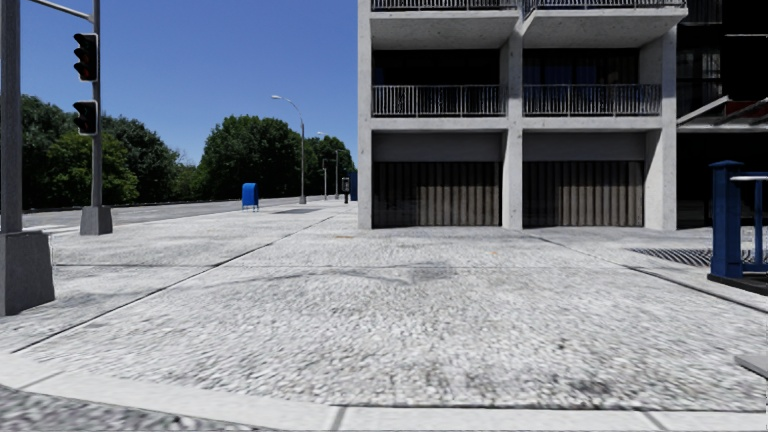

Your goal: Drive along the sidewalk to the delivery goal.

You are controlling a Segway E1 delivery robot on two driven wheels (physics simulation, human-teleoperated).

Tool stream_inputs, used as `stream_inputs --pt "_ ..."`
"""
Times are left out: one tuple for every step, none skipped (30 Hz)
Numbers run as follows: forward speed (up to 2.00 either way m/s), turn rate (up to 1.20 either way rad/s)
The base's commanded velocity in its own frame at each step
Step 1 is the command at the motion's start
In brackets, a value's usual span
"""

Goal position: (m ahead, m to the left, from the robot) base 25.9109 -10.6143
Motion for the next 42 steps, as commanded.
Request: stream_inputs --pt "1.44 0.21" --pt "1.44 0.22" --pt "1.44 0.33" --pt "1.44 0.49" --pt "1.44 0.49" --pt "1.44 0.57" --pt "1.44 0.65" --pt "1.44 0.68" --pt "1.44 0.68" --pt "1.44 0.68" --pt "1.44 0.68" --pt "1.44 0.68" --pt "1.44 0.68" --pt "1.44 0.68" --pt "1.44 0.68" --pt "1.44 0.61" --pt "1.44 0.52" --pt "1.44 0.43" --pt "1.44 0.43" --pt "1.44 0.27" --pt "1.44 0.13" --pt "1.44 0.08" --pt "1.44 0.07" --pt "1.44 0.05" --pt "1.44 0.05" --pt "1.44 0.04" --pt "1.44 0.0" --pt "1.44 0.0" --pt "1.44 0.0" --pt "1.44 0.0" --pt "1.44 0.0" --pt "1.44 0.0" --pt "1.44 0.0" --pt "1.44 0.0" --pt "1.44 0.0" --pt "1.44 0.0" --pt "1.44 0.0" --pt "1.44 0.0" --pt "1.44 0.0" --pt "1.44 0.0" --pt "1.44 0.0" --pt "1.44 0.0"
